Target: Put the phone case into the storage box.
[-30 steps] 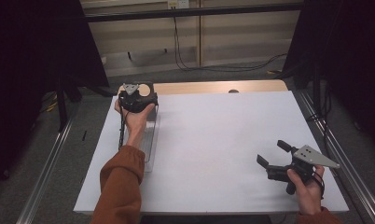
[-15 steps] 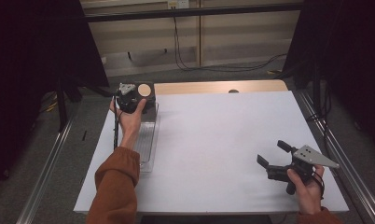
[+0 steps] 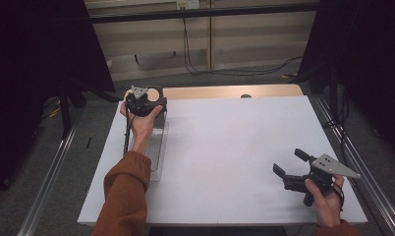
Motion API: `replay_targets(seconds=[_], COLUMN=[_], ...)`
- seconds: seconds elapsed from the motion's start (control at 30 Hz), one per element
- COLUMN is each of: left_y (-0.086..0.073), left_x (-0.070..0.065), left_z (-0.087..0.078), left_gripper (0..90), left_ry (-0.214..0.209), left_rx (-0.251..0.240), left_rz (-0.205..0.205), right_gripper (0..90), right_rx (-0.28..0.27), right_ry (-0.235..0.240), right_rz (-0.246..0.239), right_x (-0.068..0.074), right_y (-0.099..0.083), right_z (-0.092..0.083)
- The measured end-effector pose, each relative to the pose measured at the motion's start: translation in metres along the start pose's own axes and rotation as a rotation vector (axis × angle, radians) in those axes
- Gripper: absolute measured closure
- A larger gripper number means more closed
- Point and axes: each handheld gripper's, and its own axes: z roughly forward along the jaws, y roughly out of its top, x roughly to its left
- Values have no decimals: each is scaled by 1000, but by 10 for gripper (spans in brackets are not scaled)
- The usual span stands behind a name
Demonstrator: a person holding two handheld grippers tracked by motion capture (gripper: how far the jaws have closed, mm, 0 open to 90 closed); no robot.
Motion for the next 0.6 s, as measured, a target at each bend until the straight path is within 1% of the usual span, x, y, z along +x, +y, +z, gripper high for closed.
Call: replay_targets(seconds=[0.07,0.1,0.13,0.17,0.23,0.27,0.33,0.37,0.4,0.43,0.47,0.5,0.53,0.6], left_y=[1,1,2,3,5,6,7,7,8,8,8,9,10,10], left_x=[0,1,1,1,3,3,2,3,4,3,3,3,2,2], left_z=[1,2,3,4,5,6,8,9,8,8,8,8,7,6], left_gripper=[28,28,29,30,31,38,69,83,110,112,116,119,120,122], left_ry=[21,26,22,42,46,38,55,48,49,52,34,29,38,39], left_rx=[6,0,2,9,0,-8,2,-13,0,4,-1,3,4,1], left_rz=[1,0,0,1,-9,-13,-6,-22,-12,-12,-8,-5,-4,2], right_gripper=[23,23,23,23,23,23,23,23,22,23,22,22,23,23], right_rx=[-2,-1,-2,-1,1,4,4,4,2,2,3,4,8,5], right_ry=[-4,2,-2,-2,-4,2,2,3,2,2,2,2,3,4], right_rz=[1,-3,-1,0,2,3,2,3,4,-1,0,1,-6,3], right_x=[-1,-1,-1,-1,-2,-1,-2,-2,-2,-2,-2,-2,-3,-2], right_y=[0,-1,-1,-1,-1,-1,-2,-2,-1,-1,-2,-2,-2,-2], right_z=[0,0,1,1,1,1,1,1,1,1,0,1,1,0])
